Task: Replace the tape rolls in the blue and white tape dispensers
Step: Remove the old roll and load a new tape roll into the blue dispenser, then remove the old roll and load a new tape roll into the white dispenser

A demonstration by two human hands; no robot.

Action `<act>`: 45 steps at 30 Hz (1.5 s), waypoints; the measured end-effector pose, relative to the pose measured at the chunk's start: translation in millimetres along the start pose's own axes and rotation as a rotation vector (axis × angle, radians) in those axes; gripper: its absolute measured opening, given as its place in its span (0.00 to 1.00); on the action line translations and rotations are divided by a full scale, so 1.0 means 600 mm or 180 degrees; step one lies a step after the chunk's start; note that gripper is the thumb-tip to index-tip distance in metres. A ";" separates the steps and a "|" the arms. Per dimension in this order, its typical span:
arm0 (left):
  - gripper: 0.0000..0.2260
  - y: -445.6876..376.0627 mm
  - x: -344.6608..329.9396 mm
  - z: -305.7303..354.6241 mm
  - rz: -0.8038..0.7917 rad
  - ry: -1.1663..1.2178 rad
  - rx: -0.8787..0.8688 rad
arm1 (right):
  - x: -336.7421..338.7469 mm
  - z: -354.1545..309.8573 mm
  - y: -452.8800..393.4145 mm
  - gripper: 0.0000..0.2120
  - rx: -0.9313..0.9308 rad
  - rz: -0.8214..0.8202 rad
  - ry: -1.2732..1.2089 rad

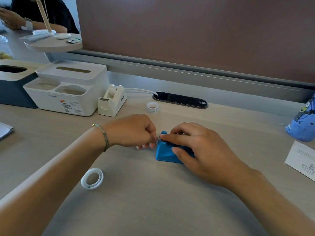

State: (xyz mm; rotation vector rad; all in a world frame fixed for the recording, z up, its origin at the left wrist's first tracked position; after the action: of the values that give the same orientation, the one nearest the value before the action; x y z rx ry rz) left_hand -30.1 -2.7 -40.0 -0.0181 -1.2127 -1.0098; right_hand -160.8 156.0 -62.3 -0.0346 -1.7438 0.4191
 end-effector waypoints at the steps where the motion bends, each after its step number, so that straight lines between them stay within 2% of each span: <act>1: 0.09 -0.002 -0.001 -0.003 0.0000 -0.0085 0.0009 | 0.001 0.000 0.000 0.19 -0.0034 -0.0036 -0.0106; 3: 0.04 -0.001 0.004 -0.007 0.0189 -0.0400 0.0026 | 0.010 0.007 0.002 0.21 -0.0142 -0.0040 -0.0586; 4: 0.06 0.003 0.008 -0.008 0.0300 -0.0581 0.0031 | 0.019 0.015 0.005 0.25 -0.0303 0.0011 -0.0834; 5: 0.12 0.005 0.011 -0.008 0.0327 -0.0723 0.0040 | 0.029 0.027 0.010 0.30 -0.0532 0.0041 -0.0957; 7: 0.25 0.009 0.007 -0.003 0.0223 -0.0835 -0.0025 | 0.048 0.049 0.023 0.37 -0.0960 -0.0142 -0.0721; 9: 0.31 0.010 -0.010 0.010 0.0298 -0.0753 -0.0161 | 0.050 0.055 0.036 0.39 -0.1196 -0.0477 -0.0558; 11: 0.29 0.006 -0.027 0.018 0.0574 -0.0726 -0.0266 | 0.035 0.046 0.042 0.37 -0.1210 -0.0465 -0.0677; 13: 0.27 0.003 -0.032 0.023 0.0779 -0.0697 -0.0316 | 0.021 0.041 0.050 0.33 -0.1251 -0.0228 -0.0731; 18: 0.21 -0.007 -0.032 0.031 0.0885 -0.0107 -0.0513 | 0.029 0.064 0.073 0.33 -0.1444 0.0326 -0.0776; 22: 0.20 -0.057 -0.046 0.100 0.1102 0.0800 -0.0717 | 0.068 0.116 0.104 0.33 -0.1674 0.0837 -0.0579; 28: 0.19 -0.147 -0.075 0.240 0.1313 0.1247 -0.0805 | 0.107 0.217 0.154 0.27 -0.2133 0.1136 -0.0040; 31: 0.19 -0.188 -0.096 0.292 0.1343 0.1300 -0.0751 | 0.099 0.263 0.174 0.25 -0.2403 0.1141 0.0233; 37: 0.21 -0.244 -0.124 0.335 0.1457 0.1344 -0.0589 | 0.077 0.314 0.188 0.24 -0.2631 0.1192 0.0224; 45: 0.18 -0.246 -0.124 0.348 0.1678 0.0765 -0.0555 | 0.064 0.317 0.191 0.27 -0.2608 0.1298 0.0290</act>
State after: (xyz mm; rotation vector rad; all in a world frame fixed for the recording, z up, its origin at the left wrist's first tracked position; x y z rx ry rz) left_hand -284.4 63.3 -84.6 -0.3284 -0.8331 -0.6276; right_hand -374.4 223.4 -89.4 -0.9887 -1.7095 -0.0346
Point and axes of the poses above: each hand's wrist, its own y-axis away from the middle knuckle, its own x-axis out of the back of the hand, z = x × y, the point moved 1 cm from there along -y, towards the middle knuckle, and after that the axes turned 15 degrees about x, right-handed, at the moved point
